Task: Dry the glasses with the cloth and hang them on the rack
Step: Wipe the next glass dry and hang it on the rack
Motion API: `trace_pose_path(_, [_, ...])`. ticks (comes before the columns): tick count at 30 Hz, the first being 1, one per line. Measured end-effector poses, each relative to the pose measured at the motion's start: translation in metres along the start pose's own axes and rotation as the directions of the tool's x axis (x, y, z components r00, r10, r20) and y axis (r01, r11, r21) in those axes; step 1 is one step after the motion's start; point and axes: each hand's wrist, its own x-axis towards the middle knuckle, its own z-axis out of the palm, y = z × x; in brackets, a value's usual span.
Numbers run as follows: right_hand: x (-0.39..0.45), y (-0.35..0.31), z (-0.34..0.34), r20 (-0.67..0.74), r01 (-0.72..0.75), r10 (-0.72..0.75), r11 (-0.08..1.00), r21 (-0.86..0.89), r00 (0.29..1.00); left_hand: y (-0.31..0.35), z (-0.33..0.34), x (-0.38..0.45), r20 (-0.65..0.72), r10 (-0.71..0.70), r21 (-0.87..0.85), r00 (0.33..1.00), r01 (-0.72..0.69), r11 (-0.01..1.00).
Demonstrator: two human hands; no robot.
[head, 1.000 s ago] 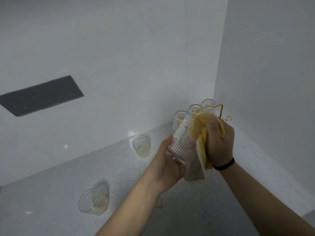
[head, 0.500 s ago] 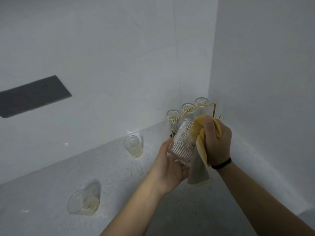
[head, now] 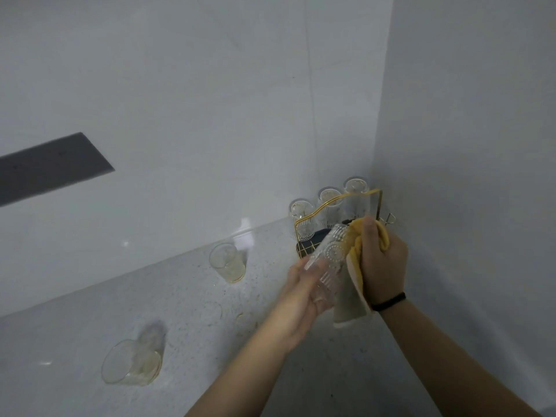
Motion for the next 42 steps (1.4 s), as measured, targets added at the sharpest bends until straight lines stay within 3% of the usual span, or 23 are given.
trace_pose_path(3, [0.008, 0.01, 0.004, -0.008, -0.058, 0.058, 0.998, -0.019, 0.998, -0.002, 0.003, 0.009, -0.123, 0.115, 0.133, 0.986, -0.099, 0.986])
trace_pose_path(7, [0.019, 0.02, 0.003, 0.035, 0.05, -0.049, 0.998, -0.022, 0.998, 0.017, 0.004, 0.016, -0.06, -0.068, -0.219, 0.996, 0.053, 0.974])
trace_pose_path(9, [0.027, 0.031, -0.001, 0.019, 0.06, -0.059, 0.997, -0.056, 0.998, 0.025, 0.0, 0.02, -0.079, -0.125, -0.246, 0.989, 0.102, 0.964])
trace_pose_path(13, [0.038, 0.055, -0.013, -0.07, -0.092, 0.083, 0.987, -0.135, 0.994, 0.033, -0.015, 0.03, -0.319, 0.036, 0.119, 0.947, 0.003, 0.993])
trace_pose_path(16, [0.035, 0.065, -0.016, -0.05, -0.177, 0.172, 0.974, -0.144, 0.984, 0.041, -0.025, 0.043, -0.409, 0.304, 0.507, 0.861, -0.063, 0.86])
trace_pose_path(20, [0.028, 0.074, -0.014, -0.03, -0.248, 0.246, 0.959, -0.134, 0.969, 0.049, -0.027, 0.063, -0.228, 0.53, 0.806, 0.817, -0.147, 0.574])
trace_pose_path(23, [0.024, 0.078, -0.011, 0.01, -0.28, 0.285, 0.947, -0.159, 0.958, 0.048, -0.024, 0.084, -0.081, 0.539, 0.93, 0.838, -0.131, 0.343])
trace_pose_path(25, [0.023, 0.08, -0.009, 0.026, -0.278, 0.286, 0.947, -0.163, 0.958, 0.044, -0.02, 0.097, -0.035, 0.517, 0.963, 0.855, -0.109, 0.246])
trace_pose_path(34, [0.025, 0.089, -0.007, 0.017, -0.272, 0.278, 0.951, -0.149, 0.96, 0.018, -0.013, 0.134, -0.003, 0.341, 0.993, 0.94, -0.037, 0.112])
trace_pose_path(42, [0.029, 0.096, -0.009, -0.008, -0.277, 0.28, 0.943, -0.185, 0.96, 0.013, -0.02, 0.136, -0.035, 0.33, 0.99, 0.943, -0.012, 0.138])
